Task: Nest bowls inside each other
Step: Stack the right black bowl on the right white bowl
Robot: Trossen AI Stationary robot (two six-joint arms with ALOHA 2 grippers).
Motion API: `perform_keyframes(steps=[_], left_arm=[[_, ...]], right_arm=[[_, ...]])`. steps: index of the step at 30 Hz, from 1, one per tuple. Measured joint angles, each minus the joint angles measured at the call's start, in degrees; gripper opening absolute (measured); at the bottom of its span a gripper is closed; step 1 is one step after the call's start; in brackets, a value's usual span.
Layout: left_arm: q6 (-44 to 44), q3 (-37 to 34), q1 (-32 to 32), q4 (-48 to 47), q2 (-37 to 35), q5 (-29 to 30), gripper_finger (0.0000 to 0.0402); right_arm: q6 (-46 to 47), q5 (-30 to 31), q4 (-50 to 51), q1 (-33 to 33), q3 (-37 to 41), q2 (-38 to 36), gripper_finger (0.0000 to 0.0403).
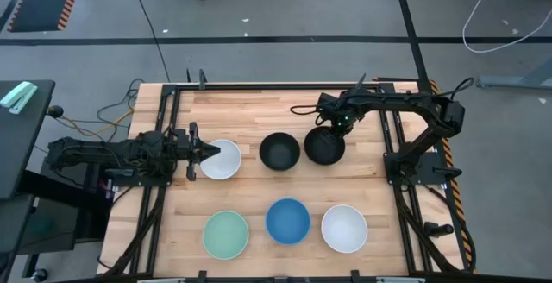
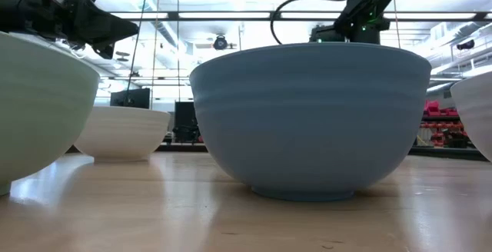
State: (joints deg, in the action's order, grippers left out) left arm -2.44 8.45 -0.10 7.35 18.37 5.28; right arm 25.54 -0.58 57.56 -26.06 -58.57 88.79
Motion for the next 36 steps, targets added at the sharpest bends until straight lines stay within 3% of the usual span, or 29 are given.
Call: perform_keyframes(steps=[9, 15, 23, 36], left_arm=[[0.0, 0.0, 0.0, 0.0, 0.0, 0.0, 0.0023], [0.0, 0.0, 0.0, 0.0, 0.0, 0.0, 0.0030], [0.0, 0.0, 0.0, 0.0, 0.0, 0.0, 0.0024], [0.0, 0.0, 0.0, 0.0, 0.0, 0.0, 0.0031]], right_arm=[[1.5, -0.5, 4.0, 0.9, 0.0, -7.5, 0.0004], [6.4, -0.7, 8.0, 6.5, -1.5, -14.4, 0.0004], [17.6, 2.5, 13.1, 19.9, -9.3, -18.9, 0.0004], [42.2, 3.2, 15.6, 45.4, -12.8, -14.0, 0.0004]])
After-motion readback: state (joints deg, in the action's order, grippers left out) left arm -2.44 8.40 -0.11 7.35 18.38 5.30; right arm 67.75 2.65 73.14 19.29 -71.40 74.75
